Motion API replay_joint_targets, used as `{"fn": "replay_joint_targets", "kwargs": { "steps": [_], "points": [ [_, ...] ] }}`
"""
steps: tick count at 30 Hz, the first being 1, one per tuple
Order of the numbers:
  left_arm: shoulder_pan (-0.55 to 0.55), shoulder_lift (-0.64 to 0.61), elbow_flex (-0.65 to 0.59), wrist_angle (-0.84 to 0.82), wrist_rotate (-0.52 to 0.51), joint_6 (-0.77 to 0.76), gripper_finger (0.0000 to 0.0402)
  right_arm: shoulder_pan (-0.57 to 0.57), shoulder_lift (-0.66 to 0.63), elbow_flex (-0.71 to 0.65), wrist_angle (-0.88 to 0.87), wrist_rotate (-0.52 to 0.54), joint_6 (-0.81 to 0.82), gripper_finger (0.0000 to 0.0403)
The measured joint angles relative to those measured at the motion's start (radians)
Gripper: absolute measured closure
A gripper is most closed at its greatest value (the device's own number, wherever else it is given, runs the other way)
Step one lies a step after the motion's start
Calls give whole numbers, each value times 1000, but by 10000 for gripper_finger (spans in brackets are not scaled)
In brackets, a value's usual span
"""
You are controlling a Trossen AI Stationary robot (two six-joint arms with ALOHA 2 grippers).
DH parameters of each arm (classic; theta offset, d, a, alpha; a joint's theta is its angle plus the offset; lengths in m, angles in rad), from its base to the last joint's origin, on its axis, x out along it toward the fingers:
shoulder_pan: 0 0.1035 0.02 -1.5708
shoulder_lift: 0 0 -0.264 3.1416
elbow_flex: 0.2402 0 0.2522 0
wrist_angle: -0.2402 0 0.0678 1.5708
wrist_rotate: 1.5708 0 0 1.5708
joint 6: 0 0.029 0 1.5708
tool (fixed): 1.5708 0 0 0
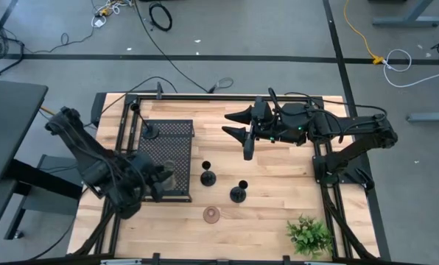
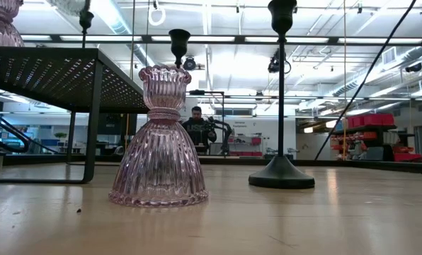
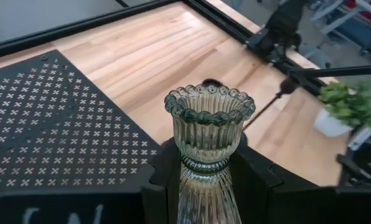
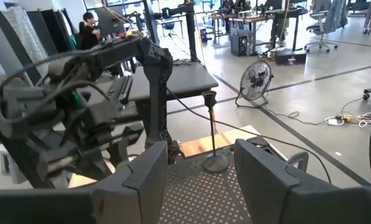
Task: Pick & Place candle stick holders
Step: Put the green glass candle holder on the shelf
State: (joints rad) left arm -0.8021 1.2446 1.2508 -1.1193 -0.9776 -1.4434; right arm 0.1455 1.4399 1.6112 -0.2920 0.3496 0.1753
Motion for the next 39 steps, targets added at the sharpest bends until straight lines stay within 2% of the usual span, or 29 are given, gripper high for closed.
{"fn": "replay_joint_targets", "kwargs": {
  "steps": [9, 15, 20, 32, 39],
  "points": [
    [0, -1, -199, 147, -51, -82, 294, 0, 0, 0, -1, -2, 0, 218],
    [0, -1, -276, 209, -55, -99, 294, 0, 1, 0, -1, -2, 0, 218],
    [0, -6, -288, 212, -75, -97, 294, 0, 1, 0, -1, -2, 0, 218],
    [-4, -38, -292, 199, -15, -24, 294, 0, 1, -1, -1, 0, -1, 218],
    [-5, -80, -293, 193, 7, 91, 294, 0, 1, -2, 0, 2, -1, 218]
  ]
}}
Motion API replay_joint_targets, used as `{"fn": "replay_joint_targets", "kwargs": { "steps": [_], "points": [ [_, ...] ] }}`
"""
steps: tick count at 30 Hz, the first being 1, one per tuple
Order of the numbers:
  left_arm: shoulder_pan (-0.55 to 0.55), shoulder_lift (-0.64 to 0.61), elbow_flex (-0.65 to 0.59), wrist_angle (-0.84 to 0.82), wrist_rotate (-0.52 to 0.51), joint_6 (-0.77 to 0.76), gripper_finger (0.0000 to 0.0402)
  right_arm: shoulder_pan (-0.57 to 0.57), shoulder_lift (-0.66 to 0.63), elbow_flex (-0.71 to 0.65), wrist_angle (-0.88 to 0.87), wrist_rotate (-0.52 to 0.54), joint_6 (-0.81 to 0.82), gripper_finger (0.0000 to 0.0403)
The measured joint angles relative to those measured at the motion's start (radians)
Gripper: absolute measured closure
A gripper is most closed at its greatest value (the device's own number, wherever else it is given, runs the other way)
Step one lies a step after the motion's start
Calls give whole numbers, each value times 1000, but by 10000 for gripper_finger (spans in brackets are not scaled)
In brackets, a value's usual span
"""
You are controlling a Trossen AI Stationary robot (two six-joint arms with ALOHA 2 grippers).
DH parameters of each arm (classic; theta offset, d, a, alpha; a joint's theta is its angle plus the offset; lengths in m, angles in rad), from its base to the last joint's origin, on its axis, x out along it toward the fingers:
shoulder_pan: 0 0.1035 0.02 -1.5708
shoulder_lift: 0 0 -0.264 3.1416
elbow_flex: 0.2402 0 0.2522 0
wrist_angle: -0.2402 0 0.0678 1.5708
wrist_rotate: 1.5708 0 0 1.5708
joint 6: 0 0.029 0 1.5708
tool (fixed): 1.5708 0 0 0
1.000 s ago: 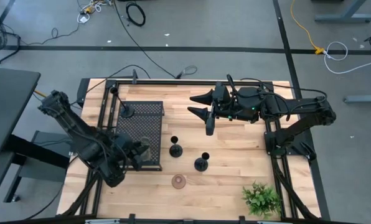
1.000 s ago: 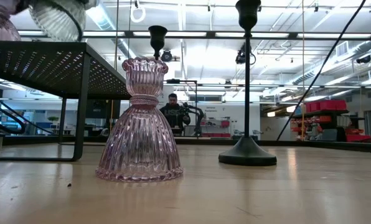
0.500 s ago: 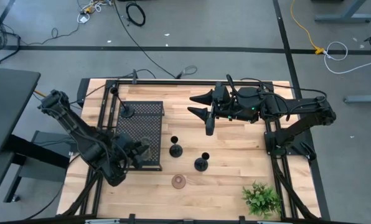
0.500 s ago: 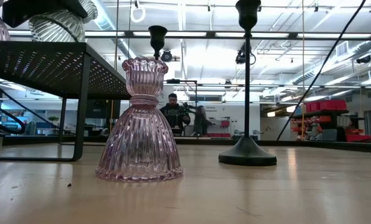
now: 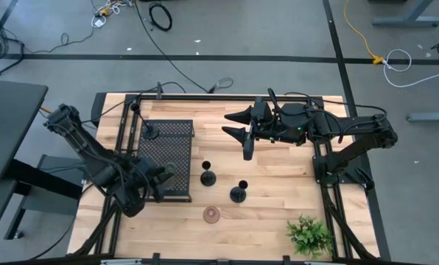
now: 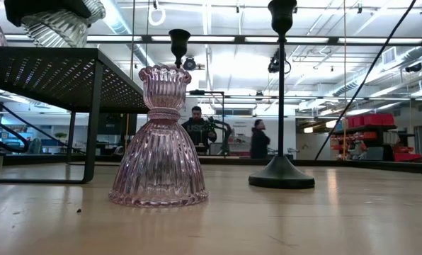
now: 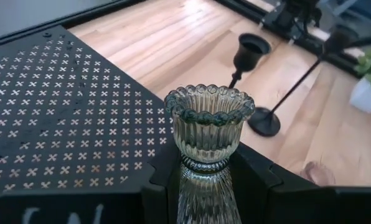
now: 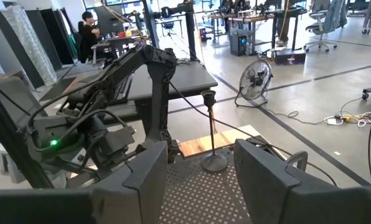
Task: Pick & Place candle stick holders
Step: Put the green glass candle holder on the shelf
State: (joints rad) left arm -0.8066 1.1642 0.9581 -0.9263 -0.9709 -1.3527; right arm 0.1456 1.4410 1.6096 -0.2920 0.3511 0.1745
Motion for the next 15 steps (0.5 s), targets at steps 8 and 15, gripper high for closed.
{"fn": "replay_joint_targets", "kwargs": {
  "steps": [8, 15],
  "points": [
    [0, -15, 1, -28, 81, 37, 294, 0, 0, 0, 12, 0, 0, 218],
    [0, -15, 1, -27, 96, 32, 277, 0, 0, 0, 13, 0, 0, 218]
  ]
}}
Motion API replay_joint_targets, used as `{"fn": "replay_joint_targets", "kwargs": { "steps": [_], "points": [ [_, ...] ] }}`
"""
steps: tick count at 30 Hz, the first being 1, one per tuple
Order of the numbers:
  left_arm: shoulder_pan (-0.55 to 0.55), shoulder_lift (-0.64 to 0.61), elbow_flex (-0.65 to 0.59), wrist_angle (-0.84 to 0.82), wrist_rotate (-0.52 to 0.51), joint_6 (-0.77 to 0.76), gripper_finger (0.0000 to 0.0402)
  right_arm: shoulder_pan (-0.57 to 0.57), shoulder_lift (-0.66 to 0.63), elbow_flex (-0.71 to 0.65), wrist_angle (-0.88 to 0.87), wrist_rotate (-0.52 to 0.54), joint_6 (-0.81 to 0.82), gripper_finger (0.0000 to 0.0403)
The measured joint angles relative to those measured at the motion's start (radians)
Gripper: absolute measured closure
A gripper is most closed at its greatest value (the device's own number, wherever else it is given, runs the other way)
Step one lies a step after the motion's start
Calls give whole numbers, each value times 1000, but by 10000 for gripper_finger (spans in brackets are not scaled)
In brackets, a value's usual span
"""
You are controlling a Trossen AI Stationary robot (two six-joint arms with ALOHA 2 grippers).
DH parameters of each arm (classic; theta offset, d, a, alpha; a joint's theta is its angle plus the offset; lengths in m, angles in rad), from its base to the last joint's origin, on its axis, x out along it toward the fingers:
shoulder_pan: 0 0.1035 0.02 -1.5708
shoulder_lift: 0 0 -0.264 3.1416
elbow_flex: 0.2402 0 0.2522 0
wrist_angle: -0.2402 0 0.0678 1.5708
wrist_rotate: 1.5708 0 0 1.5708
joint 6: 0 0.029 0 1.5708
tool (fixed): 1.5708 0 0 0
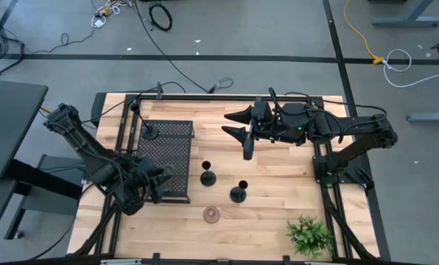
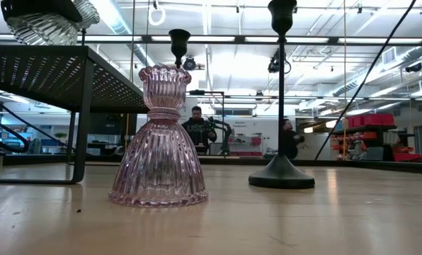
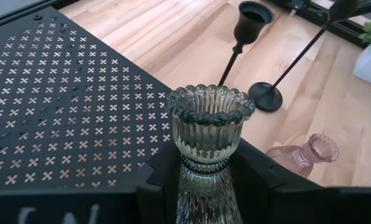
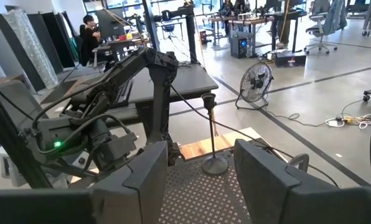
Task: Pick & Place candle stick holders
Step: Put the green glass candle holder on the shelf
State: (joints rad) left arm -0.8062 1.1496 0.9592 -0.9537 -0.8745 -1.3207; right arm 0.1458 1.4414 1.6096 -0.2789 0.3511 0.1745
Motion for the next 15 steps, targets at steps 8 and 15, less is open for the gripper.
{"fn": "replay_joint_targets", "kwargs": {
  "steps": [8, 15],
  "points": [
    [0, 0, 1, 2, 13, -2, 229, 0, 0, 0, 1, 0, 0, 218],
    [0, 0, 1, 1, 53, -1, 225, -2, 0, 0, 1, 0, -7, 218]
  ]
}}
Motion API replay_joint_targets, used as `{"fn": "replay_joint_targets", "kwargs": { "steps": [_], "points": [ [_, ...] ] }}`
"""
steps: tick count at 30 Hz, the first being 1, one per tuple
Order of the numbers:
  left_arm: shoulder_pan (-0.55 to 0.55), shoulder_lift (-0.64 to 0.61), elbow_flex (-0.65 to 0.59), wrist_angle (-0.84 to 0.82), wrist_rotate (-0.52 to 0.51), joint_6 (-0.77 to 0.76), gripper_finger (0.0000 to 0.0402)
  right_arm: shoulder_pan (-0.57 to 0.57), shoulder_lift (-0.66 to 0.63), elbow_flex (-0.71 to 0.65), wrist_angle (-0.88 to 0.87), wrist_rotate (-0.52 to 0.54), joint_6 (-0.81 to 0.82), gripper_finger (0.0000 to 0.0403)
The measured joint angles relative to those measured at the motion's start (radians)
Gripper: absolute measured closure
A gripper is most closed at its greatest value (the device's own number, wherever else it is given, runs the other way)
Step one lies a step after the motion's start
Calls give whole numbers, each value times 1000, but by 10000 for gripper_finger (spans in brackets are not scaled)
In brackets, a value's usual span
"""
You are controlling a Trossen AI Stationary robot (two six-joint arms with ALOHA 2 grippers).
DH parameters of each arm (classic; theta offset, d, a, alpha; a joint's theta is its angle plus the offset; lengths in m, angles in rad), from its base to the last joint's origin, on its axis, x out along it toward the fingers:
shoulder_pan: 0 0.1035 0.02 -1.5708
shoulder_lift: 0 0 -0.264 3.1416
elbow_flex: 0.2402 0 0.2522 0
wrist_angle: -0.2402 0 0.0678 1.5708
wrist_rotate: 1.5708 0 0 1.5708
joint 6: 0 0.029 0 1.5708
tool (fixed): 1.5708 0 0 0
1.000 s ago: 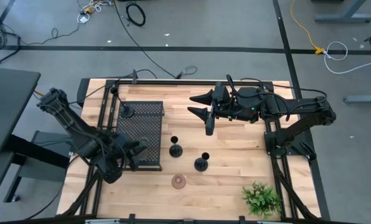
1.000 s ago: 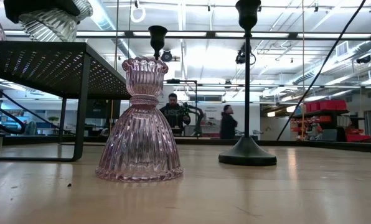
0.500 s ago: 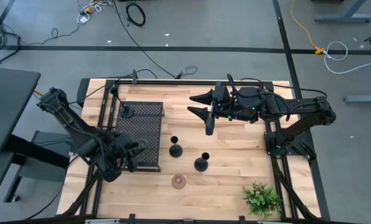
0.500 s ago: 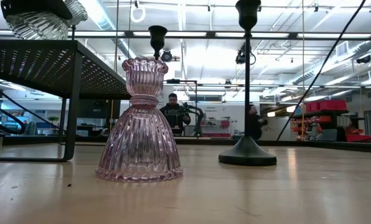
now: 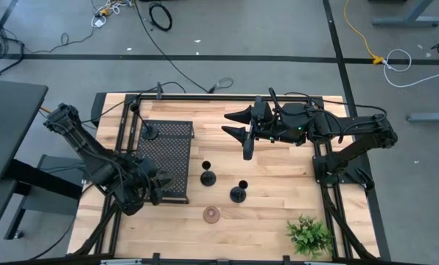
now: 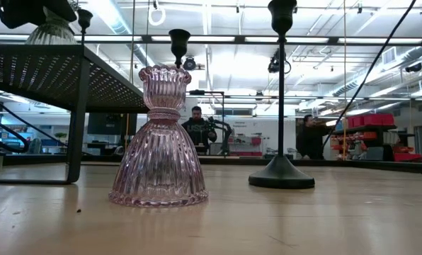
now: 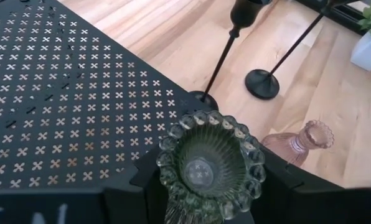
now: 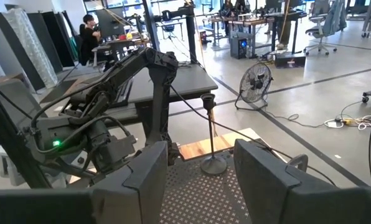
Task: Pick & Place candle stick holders
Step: Put the green glass candle holder on the shelf
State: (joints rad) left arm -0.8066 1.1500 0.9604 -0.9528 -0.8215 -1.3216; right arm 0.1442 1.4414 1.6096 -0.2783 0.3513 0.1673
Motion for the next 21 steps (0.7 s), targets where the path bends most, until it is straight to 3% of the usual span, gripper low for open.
{"fn": "replay_joint_targets", "kwargs": {
  "steps": [7, 13, 21],
  "points": [
    [1, -21, 6, -5, -12, 6, 224, -6, 0, 0, 1, 0, 0, 218],
    [2, -62, 41, -5, -35, 98, 223, -6, 0, 0, 0, 0, -1, 218],
    [2, -87, 66, 0, 19, 129, 223, -6, 0, 0, 0, 0, -2, 218]
  ]
}}
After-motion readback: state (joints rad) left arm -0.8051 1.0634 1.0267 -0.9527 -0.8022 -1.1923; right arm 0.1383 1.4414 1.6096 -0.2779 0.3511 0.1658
